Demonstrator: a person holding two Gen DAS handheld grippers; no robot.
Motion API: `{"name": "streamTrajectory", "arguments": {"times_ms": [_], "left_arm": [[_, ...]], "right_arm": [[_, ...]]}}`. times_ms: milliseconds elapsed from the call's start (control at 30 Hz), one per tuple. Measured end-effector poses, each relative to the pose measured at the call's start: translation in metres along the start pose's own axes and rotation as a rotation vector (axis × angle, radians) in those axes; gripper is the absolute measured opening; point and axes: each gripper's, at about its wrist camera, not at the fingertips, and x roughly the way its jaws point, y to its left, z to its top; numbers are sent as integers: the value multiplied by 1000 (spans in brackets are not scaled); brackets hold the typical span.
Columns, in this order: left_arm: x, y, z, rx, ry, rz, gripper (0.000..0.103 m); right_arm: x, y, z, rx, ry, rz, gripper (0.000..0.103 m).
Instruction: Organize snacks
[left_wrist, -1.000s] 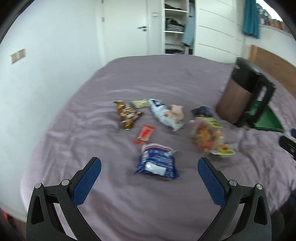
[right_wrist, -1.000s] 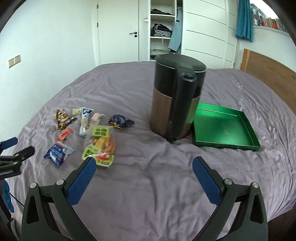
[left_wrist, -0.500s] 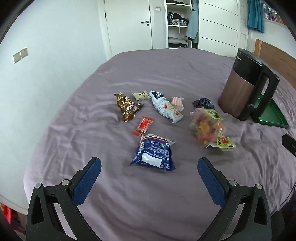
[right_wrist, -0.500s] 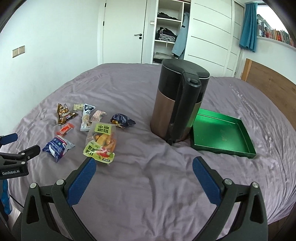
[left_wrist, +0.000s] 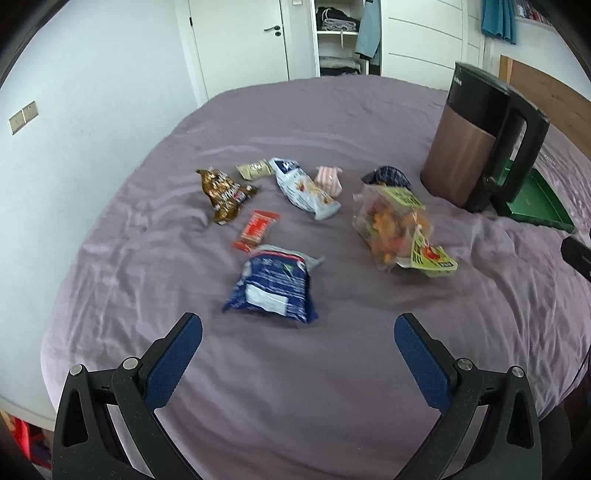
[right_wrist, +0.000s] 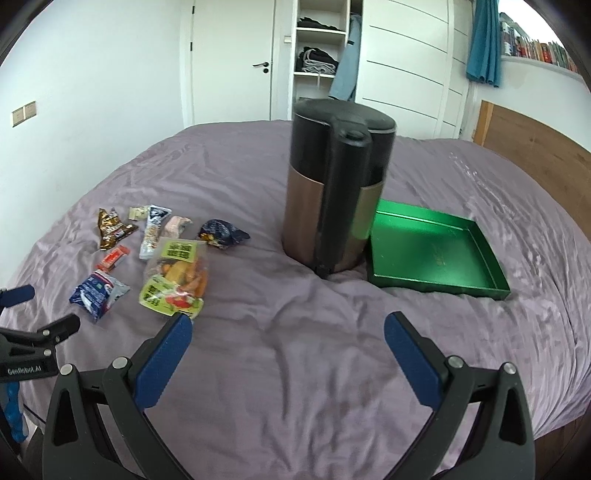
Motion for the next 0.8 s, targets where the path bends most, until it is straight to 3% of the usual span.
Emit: {"name": "streamTrajectory", "arguments": {"times_ms": [267,800], "left_arm": [[15,-27,-8,41,40,17,102],[27,-21,-4,21,69,38,102]], "right_arm": [[18,-22,-7,-1,35,-8,103],[41,-23,-18,-2,86,20,103]]}}
